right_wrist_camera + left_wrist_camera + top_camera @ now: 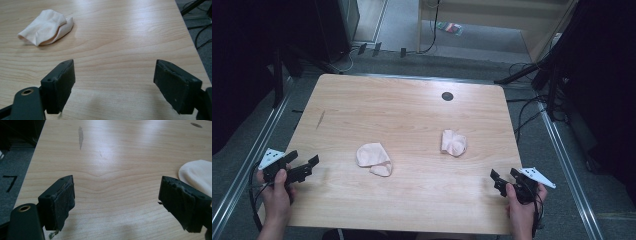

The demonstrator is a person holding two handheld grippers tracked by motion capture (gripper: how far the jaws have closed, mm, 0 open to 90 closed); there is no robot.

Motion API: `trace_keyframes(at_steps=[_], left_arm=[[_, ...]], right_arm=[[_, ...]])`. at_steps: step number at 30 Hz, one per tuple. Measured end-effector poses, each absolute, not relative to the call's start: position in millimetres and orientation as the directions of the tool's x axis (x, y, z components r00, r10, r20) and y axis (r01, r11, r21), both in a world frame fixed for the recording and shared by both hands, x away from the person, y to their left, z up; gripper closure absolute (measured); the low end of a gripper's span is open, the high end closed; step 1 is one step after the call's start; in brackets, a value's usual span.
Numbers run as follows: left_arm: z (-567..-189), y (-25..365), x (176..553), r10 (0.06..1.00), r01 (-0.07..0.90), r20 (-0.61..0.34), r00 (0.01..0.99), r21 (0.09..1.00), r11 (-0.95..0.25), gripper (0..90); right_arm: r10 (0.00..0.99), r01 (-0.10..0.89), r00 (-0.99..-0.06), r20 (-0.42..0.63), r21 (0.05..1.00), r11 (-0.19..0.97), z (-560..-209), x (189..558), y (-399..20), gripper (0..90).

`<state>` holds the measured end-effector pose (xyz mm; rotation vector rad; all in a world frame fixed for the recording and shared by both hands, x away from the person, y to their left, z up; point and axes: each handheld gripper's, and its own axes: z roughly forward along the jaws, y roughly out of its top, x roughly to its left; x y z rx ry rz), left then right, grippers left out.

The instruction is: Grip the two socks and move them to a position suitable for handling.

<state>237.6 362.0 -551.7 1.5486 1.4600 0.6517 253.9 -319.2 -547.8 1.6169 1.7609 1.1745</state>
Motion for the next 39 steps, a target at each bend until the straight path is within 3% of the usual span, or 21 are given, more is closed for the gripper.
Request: trace_keyframes(at_steps=[4,9,18,22,29,39], left_arm=[[-551.7,362.6,237.7,0.966,0.504,-0.197,0.166,0.859,0.088,14.1],[-551.7,363.3,237.3,0.964,0.502,-0.206,0.169,0.859,0.096,14.2],[-551.8,362.3,237.8,0.964,0.507,-0.199,0.174,0.858,0.085,14.2],[-551.8,362.5,238.1,0.964,0.510,-0.202,0.174,0.856,0.088,14.2],[-551.9,363.3,237.8,0.962,0.508,-0.208,0.176,0.857,0.092,14.3],[-551.8,363.7,237.5,0.962,0.509,-0.205,0.180,0.856,0.087,14.2]], right_arm=[[0.965,0.540,-0.195,0.174,0.841,-0.042,-545.5,251.2,-316.3,18.3],[0.952,0.511,-0.223,0.212,0.857,-0.071,-535.2,249.3,-308.0,18.7],[0.925,0.487,-0.331,0.185,0.874,-0.001,-511.4,258.6,-245.3,20.2],[0.919,0.496,-0.363,0.153,0.867,0.052,-507.7,267.7,-219.6,25.9],[0.905,0.517,-0.375,0.200,0.856,0.025,-506.9,294.7,-190.0,34.8],[0.837,0.518,-0.495,0.232,0.852,0.070,-509.2,300.4,-119.7,38.8]])
